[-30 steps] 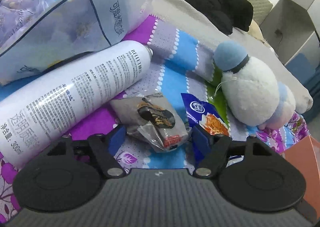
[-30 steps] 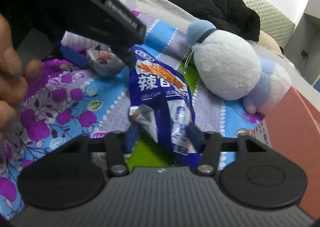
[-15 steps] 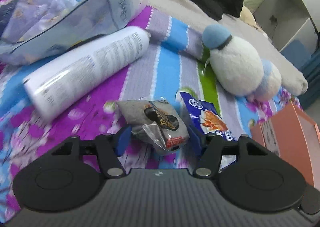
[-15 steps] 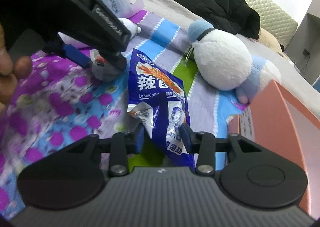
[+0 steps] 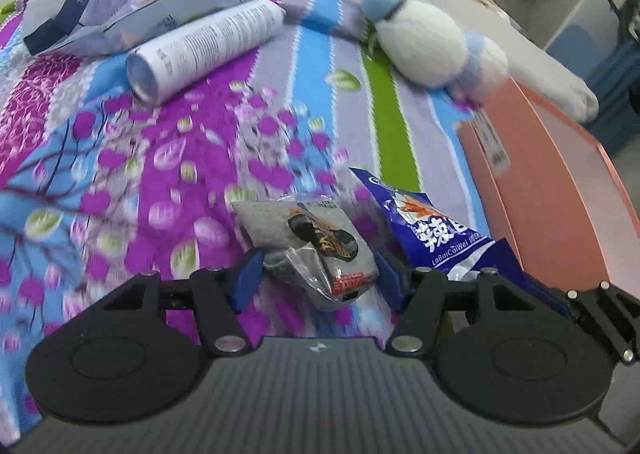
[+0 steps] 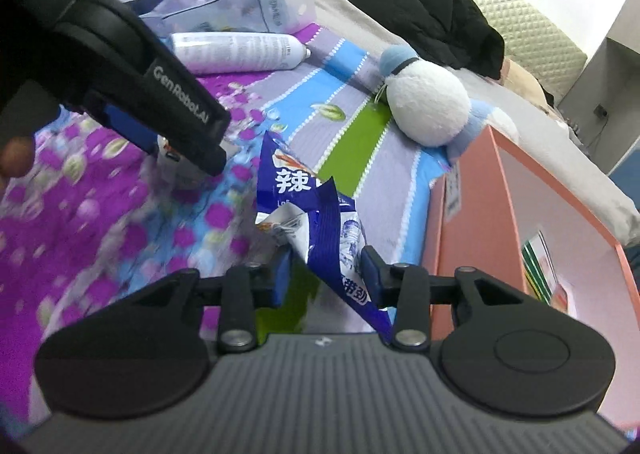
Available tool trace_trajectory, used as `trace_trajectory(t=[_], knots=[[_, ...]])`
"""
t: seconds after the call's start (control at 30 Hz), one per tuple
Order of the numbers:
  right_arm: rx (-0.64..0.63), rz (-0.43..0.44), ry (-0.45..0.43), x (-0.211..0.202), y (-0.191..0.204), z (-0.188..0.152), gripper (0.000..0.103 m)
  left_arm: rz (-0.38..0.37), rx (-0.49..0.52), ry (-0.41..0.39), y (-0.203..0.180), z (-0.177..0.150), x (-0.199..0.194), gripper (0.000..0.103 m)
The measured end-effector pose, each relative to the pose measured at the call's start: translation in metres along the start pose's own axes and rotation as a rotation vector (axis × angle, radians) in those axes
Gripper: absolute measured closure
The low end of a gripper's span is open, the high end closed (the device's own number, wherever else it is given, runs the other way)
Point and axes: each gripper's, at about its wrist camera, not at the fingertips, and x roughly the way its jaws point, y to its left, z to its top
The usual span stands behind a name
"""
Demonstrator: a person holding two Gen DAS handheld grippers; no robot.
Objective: Organize snacks
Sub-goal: 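Grasp the clear dark packet with left gripper while right grasps blue cabbage packet, then lift both held packets and carry them over the pink box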
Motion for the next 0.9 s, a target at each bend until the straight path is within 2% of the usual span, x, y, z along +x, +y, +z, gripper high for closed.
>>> trace_trajectory(t=[0.2, 0.33, 0.57, 0.67, 0.73, 0.8, 0.9], knots=[[0.011, 0.01, 0.028, -0.035, 0.008, -0.036, 0.062, 0.022, 0.021, 0.012, -0.009, -0.035, -0.019, 0.037], [0.048, 0.034, 0.079, -0.048, 0.011, -0.059, 0.062, 0.024, 0.028, 0.023, -0.012, -0.053, -0.029, 0.037], [0.104, 0.082, 0.096, -0.065, 0.013, -0.081, 0.062, 0.036, 0.02, 0.025, -0.013, -0.069, -0.041, 0.037], [0.165, 0.121, 0.105, -0.067, 0.009, -0.086, 0.061, 0.04, 0.013, 0.026, -0.012, -0.072, -0.043, 0.037], [0.212, 0.159, 0.103, -0.066, 0.005, -0.089, 0.049, 0.044, 0.011, 0.029, -0.012, -0.074, -0.043, 0.037], [0.284, 0.209, 0.096, -0.067, -0.001, -0.091, 0.013, 0.048, 0.009, 0.031, -0.012, -0.075, -0.044, 0.037], [0.415, 0.28, 0.074, -0.065, -0.011, -0.091, 0.011, 0.051, -0.002, 0.032, -0.012, -0.075, -0.045, 0.037]])
